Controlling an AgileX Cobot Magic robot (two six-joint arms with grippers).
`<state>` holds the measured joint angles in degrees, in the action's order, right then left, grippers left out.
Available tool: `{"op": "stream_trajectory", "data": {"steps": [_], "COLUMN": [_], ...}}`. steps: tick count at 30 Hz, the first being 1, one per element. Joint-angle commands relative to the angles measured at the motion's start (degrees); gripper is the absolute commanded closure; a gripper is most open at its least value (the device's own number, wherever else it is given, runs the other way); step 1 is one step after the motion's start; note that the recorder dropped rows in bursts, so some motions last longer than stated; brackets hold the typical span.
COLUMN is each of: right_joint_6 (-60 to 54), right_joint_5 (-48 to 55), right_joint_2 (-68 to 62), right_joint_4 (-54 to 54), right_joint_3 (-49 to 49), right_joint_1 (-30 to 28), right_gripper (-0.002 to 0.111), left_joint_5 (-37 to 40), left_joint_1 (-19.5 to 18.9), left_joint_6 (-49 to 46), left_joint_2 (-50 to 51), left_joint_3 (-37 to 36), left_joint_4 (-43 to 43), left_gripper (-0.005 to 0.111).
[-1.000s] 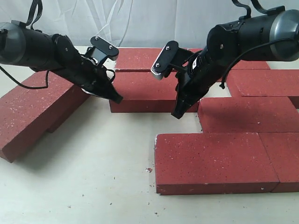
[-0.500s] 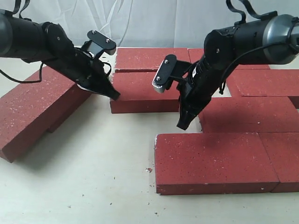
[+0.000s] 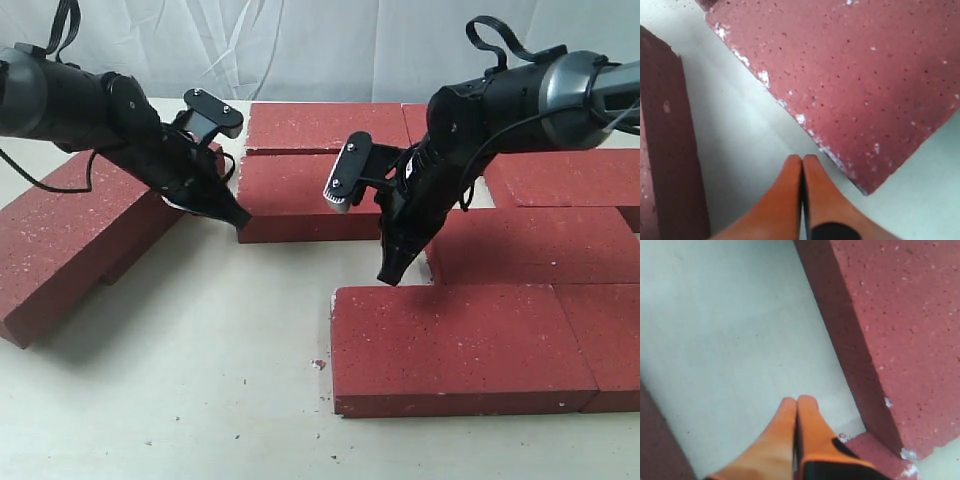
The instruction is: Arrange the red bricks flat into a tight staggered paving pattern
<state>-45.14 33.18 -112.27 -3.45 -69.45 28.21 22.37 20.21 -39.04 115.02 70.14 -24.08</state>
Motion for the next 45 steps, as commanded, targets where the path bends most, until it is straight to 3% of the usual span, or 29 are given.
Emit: {"op": "stream_trajectory", "data": {"steps": [1,9,23,34,45], "right_joint_6": [-0.3,0.0,1.7,2.8,11.8], "right_joint_5": [-3.0,-9.1,-18.3,-0.6,-0.8], "right_joint_2": [-1.7,-2.2,-2.2,7.0,8.8], "right_joint_4": [1.9,2.0,2.0,-0.3,6.5], "right_joint_3": [0.0,0.0,0.0,0.0,0.0], "right_joint_1": [-0.1,-0.1,-0.2,-0.2,-0.2], "right_gripper": [0.109,0.109,0.109,0.109,0.109], "left_joint_5": [-1.4,-5.8,-6.9,-7.1,-9.8], "left_joint_1": [0.4,2.7,2.7,2.8,2.9], "left_joint_6": [0.4,0.3,0.3,0.5,0.5], "left_joint_2": [0.1,1.0,1.0,1.0,3.6], "left_joint_3": [0.0,0.0,0.0,0.0,0.2], "left_joint_4": [0.0,-0.7,-0.1,0.4,-2.5], "left_gripper": [0.107,0.107,0.107,0.107,0.107]}}
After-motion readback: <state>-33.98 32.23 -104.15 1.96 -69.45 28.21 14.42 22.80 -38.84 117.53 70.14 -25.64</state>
